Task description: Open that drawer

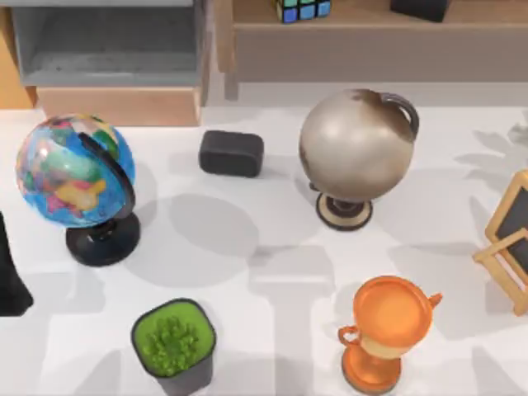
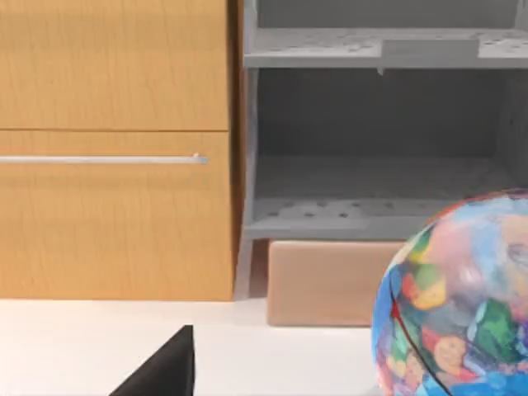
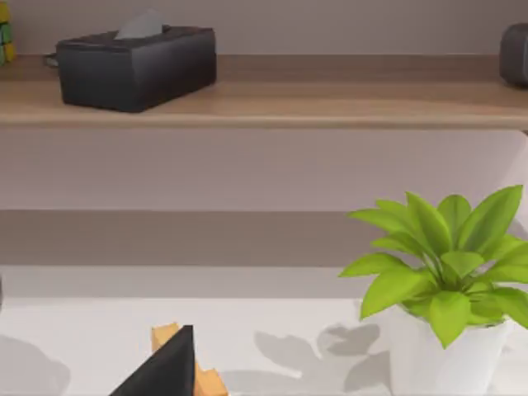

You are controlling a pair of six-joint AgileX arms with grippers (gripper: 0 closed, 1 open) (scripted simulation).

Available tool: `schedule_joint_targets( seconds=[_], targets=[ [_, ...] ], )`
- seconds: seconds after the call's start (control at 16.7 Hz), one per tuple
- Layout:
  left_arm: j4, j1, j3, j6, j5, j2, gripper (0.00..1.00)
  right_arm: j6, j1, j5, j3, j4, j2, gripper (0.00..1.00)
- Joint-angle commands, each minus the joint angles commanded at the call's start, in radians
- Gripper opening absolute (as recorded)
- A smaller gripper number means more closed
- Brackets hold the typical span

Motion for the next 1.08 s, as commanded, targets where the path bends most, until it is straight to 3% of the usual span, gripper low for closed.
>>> schedule_joint_targets(
  seconds=[0.24, 0.84, 1.08],
  targets=[
    [0.030, -0.026, 0.024, 0.000, -0.028, 0.037, 1.00, 0.000, 0.000, 0.000, 0.000, 0.000, 0.000, 1.00],
    [0.354, -0.338, 0.274, 0.007, -0.336, 0.622, 1.00, 0.000, 0.000, 0.000, 0.000, 0.000, 0.000, 1.00],
    [0.431, -0.415, 0.332, 0.012, -0.411, 0.760, 1.00, 0.000, 0.000, 0.000, 0.000, 0.000, 0.000, 1.00]
  ],
)
